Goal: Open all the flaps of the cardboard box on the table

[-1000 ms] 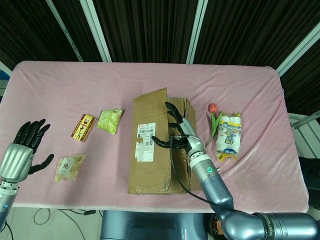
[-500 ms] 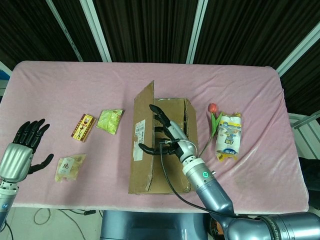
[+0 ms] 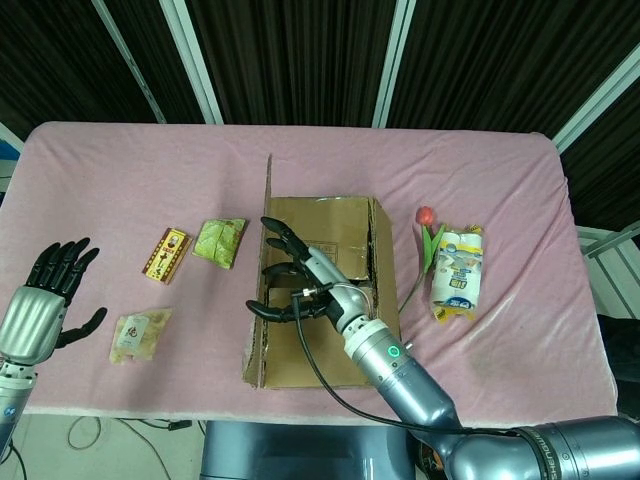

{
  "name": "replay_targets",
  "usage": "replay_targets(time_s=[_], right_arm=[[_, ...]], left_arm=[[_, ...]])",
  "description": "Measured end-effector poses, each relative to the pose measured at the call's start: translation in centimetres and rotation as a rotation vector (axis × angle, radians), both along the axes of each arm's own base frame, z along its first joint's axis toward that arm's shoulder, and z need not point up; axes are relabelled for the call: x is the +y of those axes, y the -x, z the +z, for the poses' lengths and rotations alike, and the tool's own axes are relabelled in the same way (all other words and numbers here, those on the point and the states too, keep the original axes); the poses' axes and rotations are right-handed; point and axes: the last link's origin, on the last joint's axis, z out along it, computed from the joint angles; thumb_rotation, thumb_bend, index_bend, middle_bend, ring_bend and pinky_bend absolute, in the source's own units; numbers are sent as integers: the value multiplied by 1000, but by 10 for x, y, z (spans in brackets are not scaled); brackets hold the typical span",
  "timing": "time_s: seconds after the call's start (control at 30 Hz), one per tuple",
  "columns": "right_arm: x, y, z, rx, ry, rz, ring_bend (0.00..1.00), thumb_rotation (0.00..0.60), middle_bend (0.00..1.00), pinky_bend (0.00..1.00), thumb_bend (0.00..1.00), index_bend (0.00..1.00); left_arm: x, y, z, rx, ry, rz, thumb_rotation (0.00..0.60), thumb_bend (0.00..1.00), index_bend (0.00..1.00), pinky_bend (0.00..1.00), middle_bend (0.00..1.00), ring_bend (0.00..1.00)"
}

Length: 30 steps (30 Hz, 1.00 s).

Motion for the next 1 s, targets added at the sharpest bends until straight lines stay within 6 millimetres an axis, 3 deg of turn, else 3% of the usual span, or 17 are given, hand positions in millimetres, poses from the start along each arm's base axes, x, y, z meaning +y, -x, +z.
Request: replay_targets(time_s=[0.67, 0.83, 1.0], right_arm=[[22, -26, -3, -90, -213, 146, 65, 600, 0, 247, 305, 0], [22, -22, -4, -65, -213, 156, 65, 600, 0, 247, 306, 0], [11, -4, 1, 33, -73, 152, 65, 600, 0, 247, 306, 0]], left_arm=[[0, 1, -1, 5, 8, 4, 600, 253, 0, 44, 5, 17], [1, 1, 0, 0, 6, 5, 600, 253, 0, 44, 5, 17], [1, 0, 0, -3, 15, 8, 600, 251, 0, 44, 3, 17]])
